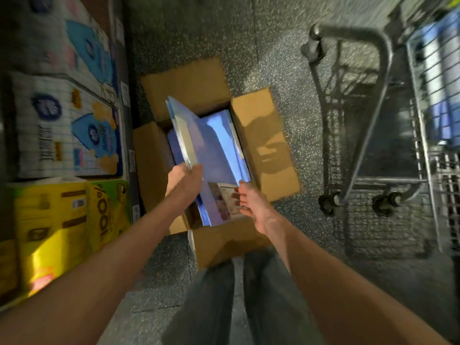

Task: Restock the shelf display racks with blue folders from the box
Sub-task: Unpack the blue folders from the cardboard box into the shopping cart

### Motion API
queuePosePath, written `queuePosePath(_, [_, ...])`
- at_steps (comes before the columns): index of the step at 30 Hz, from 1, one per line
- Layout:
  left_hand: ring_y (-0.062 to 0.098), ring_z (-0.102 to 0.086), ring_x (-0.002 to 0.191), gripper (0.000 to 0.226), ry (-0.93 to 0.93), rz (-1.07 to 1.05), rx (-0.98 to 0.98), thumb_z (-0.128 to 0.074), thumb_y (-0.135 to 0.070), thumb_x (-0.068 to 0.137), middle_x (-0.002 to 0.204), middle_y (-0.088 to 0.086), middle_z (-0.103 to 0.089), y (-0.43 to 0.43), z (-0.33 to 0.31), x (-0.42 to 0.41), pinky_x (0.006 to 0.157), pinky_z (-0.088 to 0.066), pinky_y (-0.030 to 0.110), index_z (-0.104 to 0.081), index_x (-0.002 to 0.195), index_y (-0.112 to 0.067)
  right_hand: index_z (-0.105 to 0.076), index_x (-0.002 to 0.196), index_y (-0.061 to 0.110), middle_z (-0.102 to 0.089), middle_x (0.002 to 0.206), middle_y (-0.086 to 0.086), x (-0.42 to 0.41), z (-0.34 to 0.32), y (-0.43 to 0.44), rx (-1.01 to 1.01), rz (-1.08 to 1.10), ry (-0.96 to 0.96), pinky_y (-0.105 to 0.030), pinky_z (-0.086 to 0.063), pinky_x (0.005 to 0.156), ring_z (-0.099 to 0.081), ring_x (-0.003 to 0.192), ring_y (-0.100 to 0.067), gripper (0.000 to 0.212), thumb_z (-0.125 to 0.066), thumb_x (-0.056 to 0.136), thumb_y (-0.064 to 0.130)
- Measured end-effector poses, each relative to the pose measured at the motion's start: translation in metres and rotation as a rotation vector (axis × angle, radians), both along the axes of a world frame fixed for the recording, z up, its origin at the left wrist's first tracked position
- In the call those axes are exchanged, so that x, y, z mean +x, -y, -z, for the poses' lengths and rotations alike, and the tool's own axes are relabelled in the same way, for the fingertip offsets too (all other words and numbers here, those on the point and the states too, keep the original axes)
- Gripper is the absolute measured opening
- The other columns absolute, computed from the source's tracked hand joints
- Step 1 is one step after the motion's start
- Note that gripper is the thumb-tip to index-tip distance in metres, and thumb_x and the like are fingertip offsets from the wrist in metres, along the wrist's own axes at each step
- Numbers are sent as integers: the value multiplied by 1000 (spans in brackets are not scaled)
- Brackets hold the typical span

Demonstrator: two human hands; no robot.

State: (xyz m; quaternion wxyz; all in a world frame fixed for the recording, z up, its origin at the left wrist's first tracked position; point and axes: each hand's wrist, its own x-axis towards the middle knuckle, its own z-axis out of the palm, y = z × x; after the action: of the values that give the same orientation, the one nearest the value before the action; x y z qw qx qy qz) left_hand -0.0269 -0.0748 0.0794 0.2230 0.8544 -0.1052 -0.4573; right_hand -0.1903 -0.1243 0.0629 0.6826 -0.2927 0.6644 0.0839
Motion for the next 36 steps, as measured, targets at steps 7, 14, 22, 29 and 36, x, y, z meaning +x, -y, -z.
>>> queuePosePath(7, [38,-67,88,41,15,211,-141,-56,-34,96,88,25,-68,30,-134,-41,74,-50,44,-68,86,4,-61,121,13,-59,135,-16,-71,-108,18,-125,-147,-101,-26,-39,87,-57,109,-27,33,-45,104,36])
queuePosePath(14, [37,-64,68,52,-62,233,-331,-66,-45,85,79,27,-69,35,-240,-96,69,-53,55,-67,83,7,-60,133,9,-56,139,-16,-144,-192,19,-220,-132,-211,-35,-43,104,-57,122,-30,64,-40,100,60])
queuePosePath(22, [5,-60,58,30,-110,199,-491,-68,-20,94,64,-6,-71,20,-349,-156,54,-50,21,-72,66,-10,-72,108,2,-76,89,-9,-227,-275,-4,-211,260,14,-33,-62,71,-73,74,-24,61,-68,85,57])
queuePosePath(29, [5,-40,44,40,113,221,-644,-66,-28,96,51,1,-50,29,-479,-229,41,-33,19,-62,70,2,-70,100,0,-73,101,-9,-302,-378,22,-504,165,100,-33,-56,76,-69,87,-24,58,-66,86,57])
queuePosePath(36, [8,-48,48,42,87,207,-720,-67,-29,95,47,-5,-56,59,-546,-313,52,-38,30,-60,60,-6,-68,118,7,-71,112,-10,-392,-468,44,-598,190,103,-23,-51,67,-62,80,-16,51,-63,90,50])
